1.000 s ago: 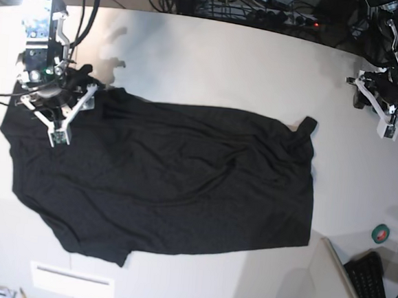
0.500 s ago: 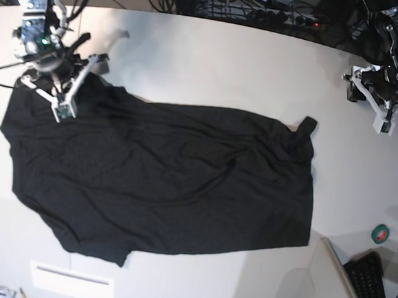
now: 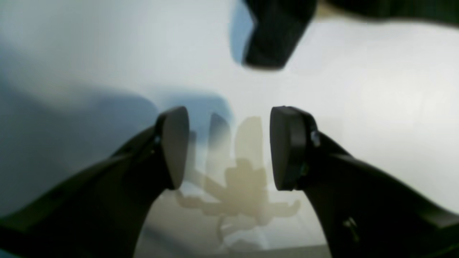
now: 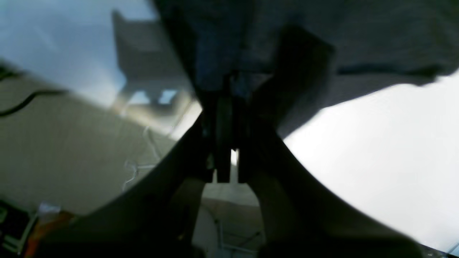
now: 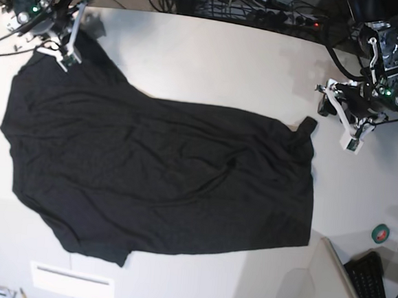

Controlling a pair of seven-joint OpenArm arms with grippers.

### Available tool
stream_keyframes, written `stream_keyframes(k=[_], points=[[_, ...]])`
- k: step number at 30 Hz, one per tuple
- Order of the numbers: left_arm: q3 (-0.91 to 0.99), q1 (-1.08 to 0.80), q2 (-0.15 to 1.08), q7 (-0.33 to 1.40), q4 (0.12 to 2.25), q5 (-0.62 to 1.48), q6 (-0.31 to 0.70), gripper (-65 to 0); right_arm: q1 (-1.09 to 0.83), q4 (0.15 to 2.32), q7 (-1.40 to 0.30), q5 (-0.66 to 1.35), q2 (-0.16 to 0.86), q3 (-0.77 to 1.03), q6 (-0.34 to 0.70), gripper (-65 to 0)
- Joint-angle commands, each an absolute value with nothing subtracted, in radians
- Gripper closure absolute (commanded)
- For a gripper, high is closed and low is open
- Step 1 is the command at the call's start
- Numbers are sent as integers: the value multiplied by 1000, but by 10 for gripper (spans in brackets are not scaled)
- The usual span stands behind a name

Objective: Layout the t-shirt on the table in an organized manner, then fold the t-shirt properly
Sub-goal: 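Grasp the shirt edges with both grippers and pull them apart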

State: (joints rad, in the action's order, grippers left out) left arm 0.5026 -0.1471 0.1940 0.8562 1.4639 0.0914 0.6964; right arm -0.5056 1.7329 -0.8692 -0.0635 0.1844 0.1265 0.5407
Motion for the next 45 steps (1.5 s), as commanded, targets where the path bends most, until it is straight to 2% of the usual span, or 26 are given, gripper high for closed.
stream_keyframes(k=[1, 4, 10, 13, 14, 16, 18, 20, 23, 26, 29, 31, 34, 35, 40, 45], points=[[506, -134, 206, 846, 1475, 97, 698, -344, -509, 1750, -880, -67, 196, 131, 544, 0], [506, -125, 209, 846, 1475, 97, 698, -344, -510, 1747, -903, -68, 222, 137, 542, 0], [513, -116, 237, 846, 1474, 97, 698, -344, -479, 1745, -986, -65, 231, 328, 541, 0], [516, -122, 239, 846, 1474, 97, 698, -344, -483, 1747, -1030, -64, 229, 357, 542, 0], [518, -122, 239, 846, 1474, 97, 698, -344, -484, 1747, -1038, -64, 228, 361, 542, -17], [518, -124, 239, 846, 1472, 97, 698, -344, -487, 1747, -1038, -64, 206, 383, 542, -146], [518, -124, 239, 846, 1460, 97, 698, -344, -475, 1748, -1036, -64, 171, 444, 541, -240], [518, -122, 239, 846, 1448, 97, 698, -344, -447, 1750, -1036, -64, 133, 522, 536, -275], [518, -124, 239, 846, 1448, 97, 698, -344, -412, 1758, -1026, -64, 102, 624, 541, -240], [510, -124, 236, 846, 1448, 97, 698, -342, -398, 1784, -938, -64, 88, 641, 544, -188], [506, -116, 209, 846, 1448, 97, 698, -331, -354, 1771, -845, -65, 61, 625, 544, -87], [504, -114, 174, 846, 1455, 97, 698, -253, -321, 1736, -837, -65, 54, 610, 544, 0], [443, -113, 148, 846, 1448, 97, 698, -26, -259, 1635, -849, -67, 53, 607, 538, 0], [414, -119, 145, 846, 1446, 97, 698, 0, -240, 1589, -848, -68, 53, 611, 538, 0], [303, -147, 151, 808, 1397, 97, 565, 0, -197, 1420, -840, -70, 87, 622, 529, 0], [254, -154, 177, 748, 1276, 97, 553, 0, -209, 1382, -812, -70, 127, 651, 456, 0]])
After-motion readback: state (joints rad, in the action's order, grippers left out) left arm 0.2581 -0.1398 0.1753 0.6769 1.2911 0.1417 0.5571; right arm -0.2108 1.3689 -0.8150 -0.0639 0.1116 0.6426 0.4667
